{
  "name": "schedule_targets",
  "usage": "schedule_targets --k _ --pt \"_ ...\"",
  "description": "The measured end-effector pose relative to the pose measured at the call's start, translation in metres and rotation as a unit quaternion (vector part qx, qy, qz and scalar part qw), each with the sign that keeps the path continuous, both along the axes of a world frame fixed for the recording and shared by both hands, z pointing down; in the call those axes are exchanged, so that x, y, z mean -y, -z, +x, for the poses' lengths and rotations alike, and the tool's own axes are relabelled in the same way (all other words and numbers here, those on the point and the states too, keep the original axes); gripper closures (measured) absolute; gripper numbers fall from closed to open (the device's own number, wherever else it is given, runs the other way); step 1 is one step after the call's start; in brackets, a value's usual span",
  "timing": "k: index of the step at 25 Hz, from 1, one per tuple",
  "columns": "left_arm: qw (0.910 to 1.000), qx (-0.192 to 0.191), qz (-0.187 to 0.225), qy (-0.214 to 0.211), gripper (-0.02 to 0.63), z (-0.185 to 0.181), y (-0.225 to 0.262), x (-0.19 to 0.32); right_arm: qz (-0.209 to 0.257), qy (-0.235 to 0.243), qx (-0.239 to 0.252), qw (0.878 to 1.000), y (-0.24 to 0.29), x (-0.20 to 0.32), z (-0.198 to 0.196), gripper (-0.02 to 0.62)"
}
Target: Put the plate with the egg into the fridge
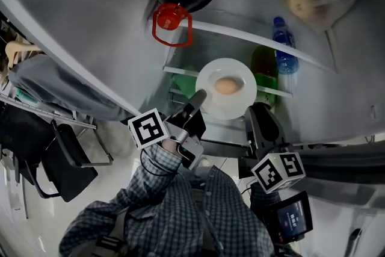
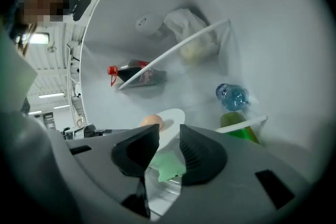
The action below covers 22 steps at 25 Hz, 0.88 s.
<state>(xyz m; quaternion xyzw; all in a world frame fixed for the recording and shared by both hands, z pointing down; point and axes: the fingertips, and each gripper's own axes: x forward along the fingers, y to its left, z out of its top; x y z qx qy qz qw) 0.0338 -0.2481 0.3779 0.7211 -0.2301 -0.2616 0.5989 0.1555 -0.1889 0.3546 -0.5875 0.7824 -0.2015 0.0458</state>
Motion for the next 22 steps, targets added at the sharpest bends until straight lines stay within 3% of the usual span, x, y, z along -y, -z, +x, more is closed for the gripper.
schedule_targets --k 2,6,14,22 --pt "1.0 0.002 0.002 0.009 0.586 -0.001 0.0 0.006 -0.011 0.013 0.027 0.999 -0.003 0.001 -0.005 0.478" --pt "0.9997 -0.001 0.006 0.022 0.586 -0.001 0.004 0.014 -0.041 0.04 0.126 0.99 -0.009 0.005 -0.015 0.466" --pt "0.9995 -0.009 0.007 0.028 0.586 0.002 0.009 0.018 -0.057 0.067 0.193 0.977 -0.01 0.015 -0.025 0.466" --pt "0.9984 -0.02 -0.002 0.053 0.586 0.004 0.008 0.03 -0.072 0.078 0.281 0.954 -0.003 0.033 -0.03 0.466"
